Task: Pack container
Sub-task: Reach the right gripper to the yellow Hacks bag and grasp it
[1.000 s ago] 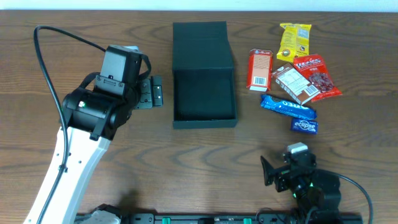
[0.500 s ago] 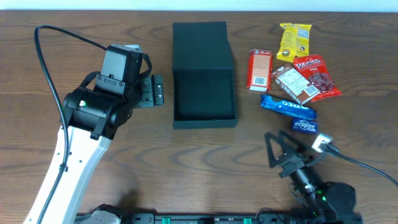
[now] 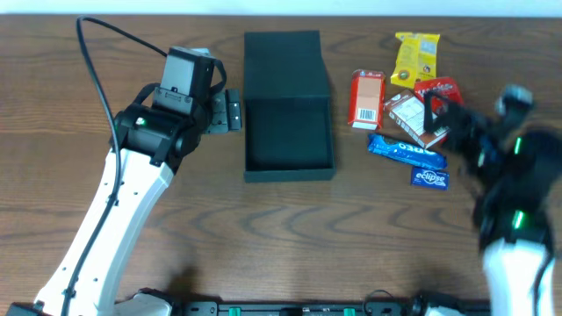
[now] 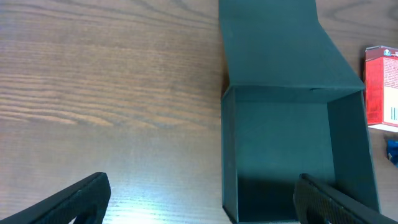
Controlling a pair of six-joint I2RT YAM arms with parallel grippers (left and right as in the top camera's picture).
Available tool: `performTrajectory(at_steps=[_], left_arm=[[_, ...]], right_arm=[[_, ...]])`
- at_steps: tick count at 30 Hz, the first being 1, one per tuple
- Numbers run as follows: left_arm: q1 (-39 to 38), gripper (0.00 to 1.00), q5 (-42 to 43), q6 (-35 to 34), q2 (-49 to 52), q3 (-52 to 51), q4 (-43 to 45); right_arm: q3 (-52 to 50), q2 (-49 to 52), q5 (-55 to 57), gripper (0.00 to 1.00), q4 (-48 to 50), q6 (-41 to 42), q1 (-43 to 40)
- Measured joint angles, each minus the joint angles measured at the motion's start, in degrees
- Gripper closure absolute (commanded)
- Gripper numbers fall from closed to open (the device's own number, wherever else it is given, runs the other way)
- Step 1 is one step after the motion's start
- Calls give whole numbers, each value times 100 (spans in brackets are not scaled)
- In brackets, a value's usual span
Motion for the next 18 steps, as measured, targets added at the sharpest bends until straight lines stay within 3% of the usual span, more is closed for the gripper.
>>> performTrajectory(at_steps=[4, 10, 18], left_arm=[[0, 5, 0, 0, 42, 0, 146], [0, 5, -2, -2, 55, 0, 221], [0, 5, -2, -116, 59, 0, 223]], right_arm=[[1703, 1794, 166, 0, -756, -933, 2], [4138, 4242, 1303, 1, -1993, -1862, 9], [6000, 6647, 2190, 1, -2385, -2310, 321]])
